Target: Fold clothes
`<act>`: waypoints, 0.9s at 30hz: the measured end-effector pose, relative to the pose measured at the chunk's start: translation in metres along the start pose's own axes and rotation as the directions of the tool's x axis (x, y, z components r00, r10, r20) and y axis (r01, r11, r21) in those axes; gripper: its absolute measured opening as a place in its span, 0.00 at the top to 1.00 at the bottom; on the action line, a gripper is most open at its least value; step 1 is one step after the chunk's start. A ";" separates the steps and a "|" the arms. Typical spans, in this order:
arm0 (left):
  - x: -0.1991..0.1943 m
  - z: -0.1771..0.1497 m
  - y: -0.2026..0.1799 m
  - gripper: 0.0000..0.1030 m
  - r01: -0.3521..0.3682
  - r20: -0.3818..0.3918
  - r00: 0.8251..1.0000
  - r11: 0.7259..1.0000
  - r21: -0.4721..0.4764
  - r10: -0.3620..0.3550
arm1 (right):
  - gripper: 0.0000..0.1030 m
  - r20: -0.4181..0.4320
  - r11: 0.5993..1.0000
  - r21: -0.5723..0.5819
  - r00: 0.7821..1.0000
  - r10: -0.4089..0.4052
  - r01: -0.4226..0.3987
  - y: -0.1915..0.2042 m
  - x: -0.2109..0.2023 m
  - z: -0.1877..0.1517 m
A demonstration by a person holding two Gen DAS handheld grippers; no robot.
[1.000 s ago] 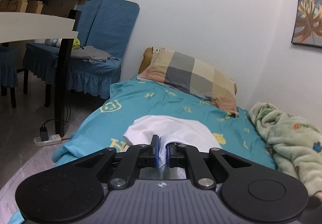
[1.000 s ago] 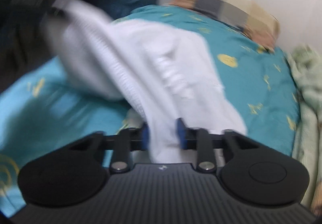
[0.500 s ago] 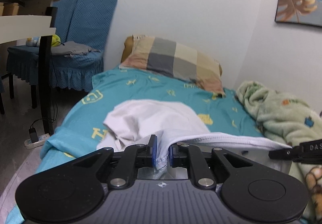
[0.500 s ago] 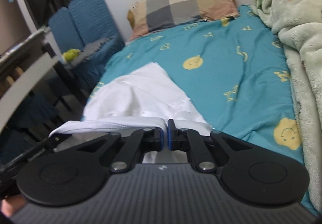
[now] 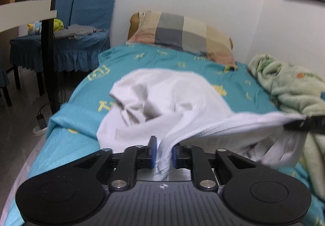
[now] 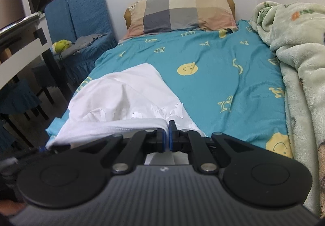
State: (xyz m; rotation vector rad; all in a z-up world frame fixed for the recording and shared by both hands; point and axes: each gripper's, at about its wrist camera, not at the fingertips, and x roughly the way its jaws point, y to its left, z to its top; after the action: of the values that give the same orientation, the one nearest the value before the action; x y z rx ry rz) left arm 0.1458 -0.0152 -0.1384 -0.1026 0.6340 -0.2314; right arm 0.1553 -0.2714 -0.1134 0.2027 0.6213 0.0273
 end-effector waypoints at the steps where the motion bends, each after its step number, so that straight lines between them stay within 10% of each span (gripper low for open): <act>1: 0.002 -0.003 0.000 0.70 0.001 0.001 1.000 1.000 0.001 -0.001 | 0.94 0.004 1.000 0.005 1.000 0.001 -0.001 -0.001 -0.001 0.000; 7: 0.007 -0.012 -0.005 0.66 -0.007 0.020 1.000 1.000 0.025 0.006 | 0.94 0.031 0.999 0.024 0.999 0.023 -0.023 -0.004 -0.012 0.001; 14: -0.016 0.000 -0.013 0.93 0.017 0.138 0.990 1.000 -0.001 -0.017 | 0.94 0.073 0.999 0.011 0.996 0.041 -0.042 -0.006 -0.022 0.002; 23: -0.114 0.060 -0.026 0.95 0.069 0.331 0.942 0.996 -0.047 -0.050 | 0.94 0.249 0.989 0.051 0.961 0.125 -0.142 0.001 -0.085 0.041; 27: -0.180 0.105 -0.023 0.95 0.142 0.447 0.889 0.988 -0.065 -0.099 | 0.94 0.340 0.979 0.015 0.922 0.187 -0.204 0.019 -0.146 0.080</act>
State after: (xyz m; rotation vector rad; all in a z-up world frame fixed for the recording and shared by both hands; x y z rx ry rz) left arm 0.0636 0.0089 0.0533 -0.2805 0.1817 -0.2867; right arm 0.0840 -0.2797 0.0379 0.3102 0.2575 0.1672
